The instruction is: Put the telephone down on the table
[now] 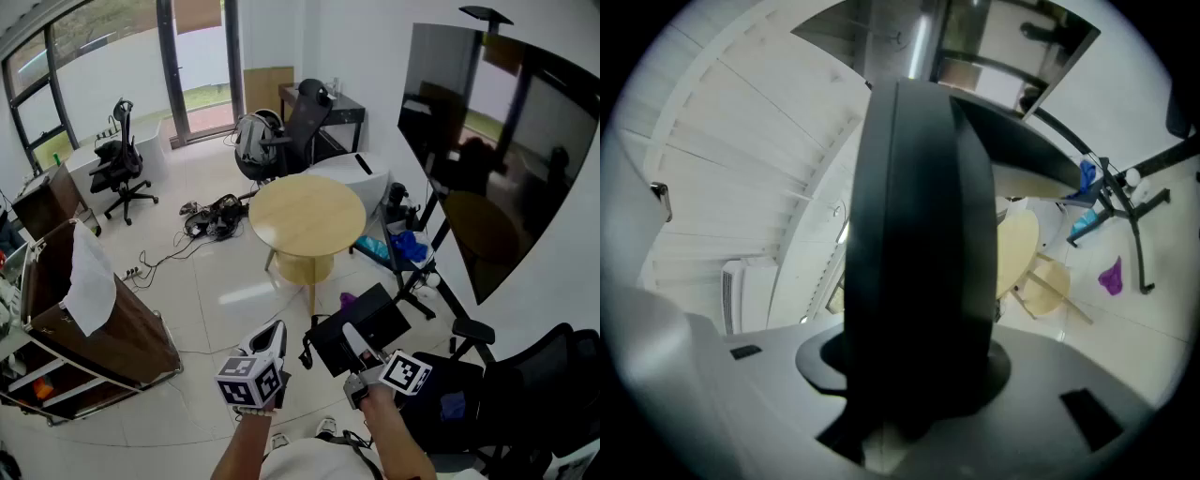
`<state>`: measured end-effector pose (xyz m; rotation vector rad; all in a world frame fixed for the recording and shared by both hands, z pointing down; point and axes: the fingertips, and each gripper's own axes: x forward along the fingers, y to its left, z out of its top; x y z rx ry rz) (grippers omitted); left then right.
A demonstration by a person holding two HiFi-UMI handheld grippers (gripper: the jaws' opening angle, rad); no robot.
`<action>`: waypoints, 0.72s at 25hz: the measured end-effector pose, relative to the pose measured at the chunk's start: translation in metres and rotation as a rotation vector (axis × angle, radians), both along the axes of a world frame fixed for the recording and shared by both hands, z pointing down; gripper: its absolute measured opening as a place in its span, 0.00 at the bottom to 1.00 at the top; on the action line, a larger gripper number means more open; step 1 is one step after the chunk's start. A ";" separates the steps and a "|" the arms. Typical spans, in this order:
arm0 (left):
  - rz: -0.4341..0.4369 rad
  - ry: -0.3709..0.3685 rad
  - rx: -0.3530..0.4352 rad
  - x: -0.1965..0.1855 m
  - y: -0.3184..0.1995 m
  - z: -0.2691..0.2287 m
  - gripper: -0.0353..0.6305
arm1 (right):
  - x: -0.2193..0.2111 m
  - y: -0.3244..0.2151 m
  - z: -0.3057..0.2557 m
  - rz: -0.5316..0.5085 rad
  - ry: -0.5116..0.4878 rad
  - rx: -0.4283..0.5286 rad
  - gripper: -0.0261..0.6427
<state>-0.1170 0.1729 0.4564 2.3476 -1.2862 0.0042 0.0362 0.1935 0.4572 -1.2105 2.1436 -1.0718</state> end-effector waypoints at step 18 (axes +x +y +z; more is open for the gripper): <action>-0.007 -0.014 -0.006 0.017 0.002 0.005 0.03 | 0.017 0.004 0.007 -0.006 -0.030 -0.023 0.30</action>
